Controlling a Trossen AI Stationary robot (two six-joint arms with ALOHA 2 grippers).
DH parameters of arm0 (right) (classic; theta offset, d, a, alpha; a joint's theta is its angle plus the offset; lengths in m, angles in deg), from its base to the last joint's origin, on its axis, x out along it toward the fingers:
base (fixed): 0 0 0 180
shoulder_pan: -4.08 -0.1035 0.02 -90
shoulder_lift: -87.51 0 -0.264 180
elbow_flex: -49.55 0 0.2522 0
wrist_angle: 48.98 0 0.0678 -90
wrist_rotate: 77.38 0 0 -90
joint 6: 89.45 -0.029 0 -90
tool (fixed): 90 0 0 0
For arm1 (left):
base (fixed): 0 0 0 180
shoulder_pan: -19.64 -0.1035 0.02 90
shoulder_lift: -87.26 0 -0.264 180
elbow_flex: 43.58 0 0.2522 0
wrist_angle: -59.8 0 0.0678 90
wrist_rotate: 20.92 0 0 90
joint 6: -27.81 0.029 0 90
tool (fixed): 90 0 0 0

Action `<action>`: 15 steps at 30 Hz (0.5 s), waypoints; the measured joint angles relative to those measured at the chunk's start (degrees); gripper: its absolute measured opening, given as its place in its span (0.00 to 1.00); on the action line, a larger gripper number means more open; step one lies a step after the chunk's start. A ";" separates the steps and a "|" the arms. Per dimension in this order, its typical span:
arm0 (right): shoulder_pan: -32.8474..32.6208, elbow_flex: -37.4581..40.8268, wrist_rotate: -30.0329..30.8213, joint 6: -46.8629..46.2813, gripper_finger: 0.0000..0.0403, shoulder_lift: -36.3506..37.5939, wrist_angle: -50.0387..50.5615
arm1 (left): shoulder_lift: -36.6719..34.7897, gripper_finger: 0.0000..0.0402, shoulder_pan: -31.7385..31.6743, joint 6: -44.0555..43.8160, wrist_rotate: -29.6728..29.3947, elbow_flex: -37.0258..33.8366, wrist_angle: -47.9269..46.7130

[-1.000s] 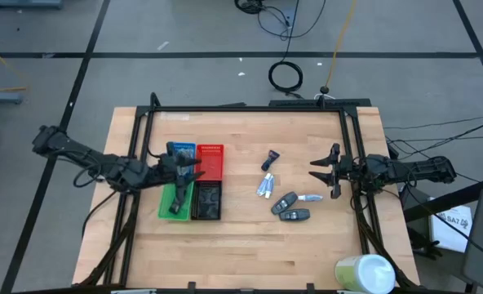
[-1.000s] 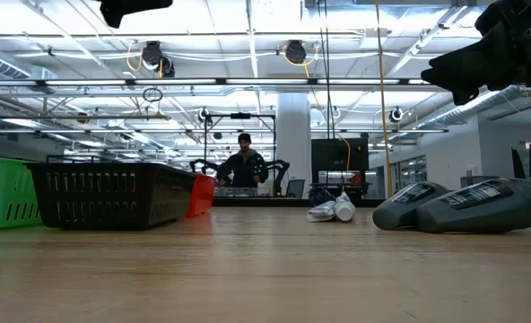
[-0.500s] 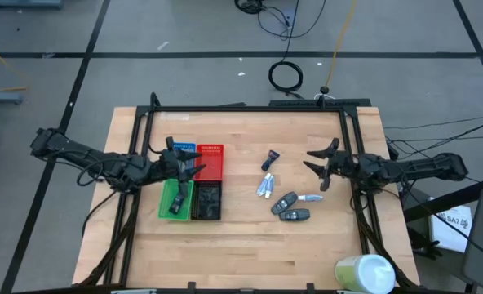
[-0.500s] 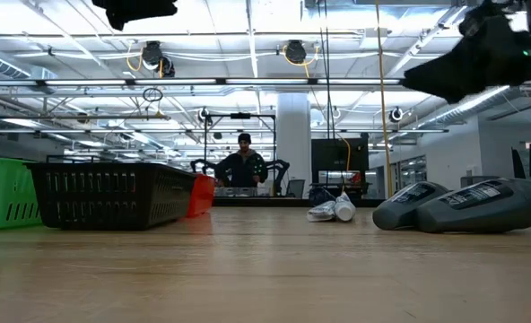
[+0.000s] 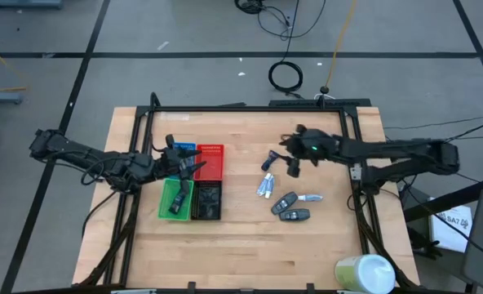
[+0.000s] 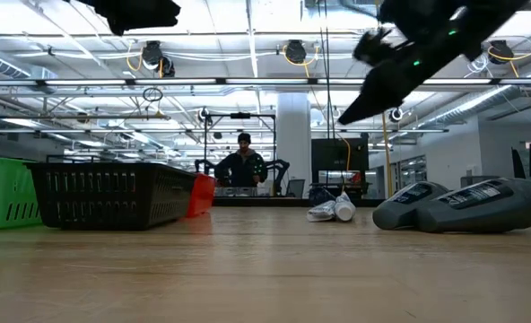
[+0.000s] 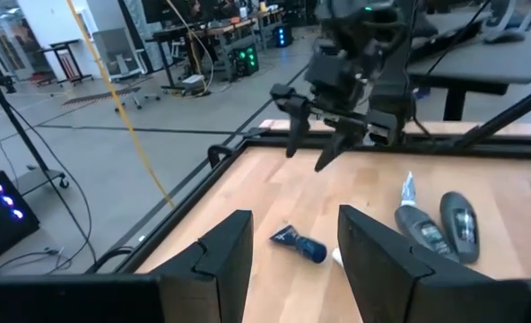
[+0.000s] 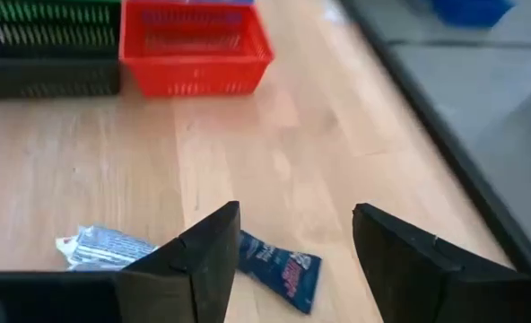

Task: Pick & Place Travel size toiletries
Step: Put the blue shave cream into the green bin

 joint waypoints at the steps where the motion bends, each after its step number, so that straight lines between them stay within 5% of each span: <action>1: 1.01 -1.14 -1.76 0.63 0.51 -2.38 0.05 | 0.00 0.40 -0.15 -0.01 -0.01 0.00 -0.41; 8: 6.63 -5.45 -16.16 3.97 0.51 -15.52 0.37 | 0.00 0.40 -1.06 -0.20 -0.01 0.00 -0.50; 15: 7.72 -5.71 -16.82 5.17 0.52 -23.45 -3.93 | 0.00 0.40 -1.04 -0.22 0.01 0.00 -0.46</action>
